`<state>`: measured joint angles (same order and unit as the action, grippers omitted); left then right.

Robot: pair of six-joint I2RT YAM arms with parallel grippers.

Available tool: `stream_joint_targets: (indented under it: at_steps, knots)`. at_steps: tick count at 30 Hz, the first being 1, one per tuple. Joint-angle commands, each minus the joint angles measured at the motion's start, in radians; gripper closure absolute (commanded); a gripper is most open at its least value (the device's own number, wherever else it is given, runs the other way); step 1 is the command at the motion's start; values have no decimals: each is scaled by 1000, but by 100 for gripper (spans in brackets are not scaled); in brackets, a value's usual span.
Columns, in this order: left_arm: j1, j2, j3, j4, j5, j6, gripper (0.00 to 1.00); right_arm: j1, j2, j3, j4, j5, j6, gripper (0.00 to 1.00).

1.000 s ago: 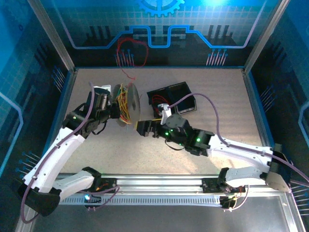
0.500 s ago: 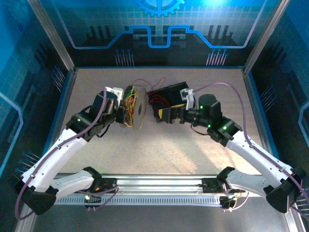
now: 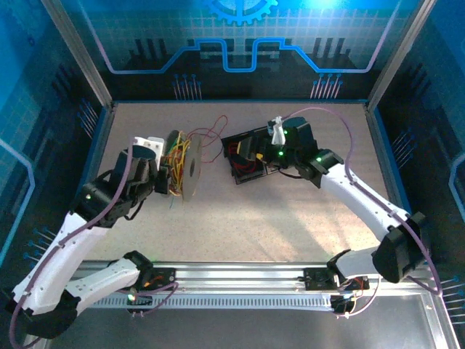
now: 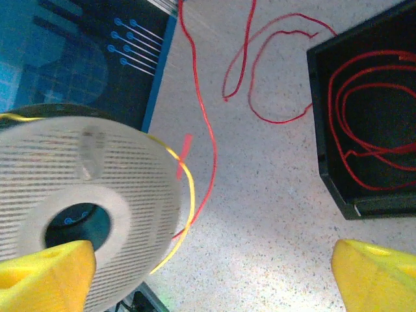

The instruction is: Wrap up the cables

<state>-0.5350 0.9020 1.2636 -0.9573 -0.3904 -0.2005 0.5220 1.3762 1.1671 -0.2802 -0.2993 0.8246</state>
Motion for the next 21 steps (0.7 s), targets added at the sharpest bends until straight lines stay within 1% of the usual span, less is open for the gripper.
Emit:
stream_joint_targets:
  at_steps: [1,4,5,8,9,10,12,13,15,17,18,19,20,21]
  knots:
    - [-3,-25,133,54,-53,-40,100,-15,40,24,27,-31,36,6]
    - [-3,-20,174,38,-31,-40,100,-11,86,27,66,-87,39,4]
    - [-3,-17,191,34,-21,-42,100,-4,100,23,92,-111,12,3]
    - [-3,6,244,11,5,-43,100,13,125,16,127,-119,-100,6]
    - [-3,15,265,1,14,-43,100,16,126,-4,170,-126,-147,5]
    - [-3,25,286,-9,27,-43,100,18,122,-32,229,-132,-199,1]
    - [-3,39,318,-24,55,-45,100,27,113,-87,341,-107,-262,0]
    - [-3,43,334,-31,66,-47,100,27,117,-112,402,-120,-290,0]
    - [-3,52,358,-43,90,-48,100,29,136,-137,488,-97,-316,0]
    - [-3,57,370,-52,95,-49,100,16,173,-152,598,-130,-317,0]
    - [-3,59,372,-54,96,-50,100,0,209,-161,680,-132,-278,6]
    - [-3,60,370,-55,99,-52,100,-8,234,-166,738,-137,-254,9]
    - [-3,58,367,-54,101,-53,100,-20,264,-171,824,-169,-246,11]
    - [-3,58,364,-53,103,-56,100,-25,306,-169,914,-182,-242,20]
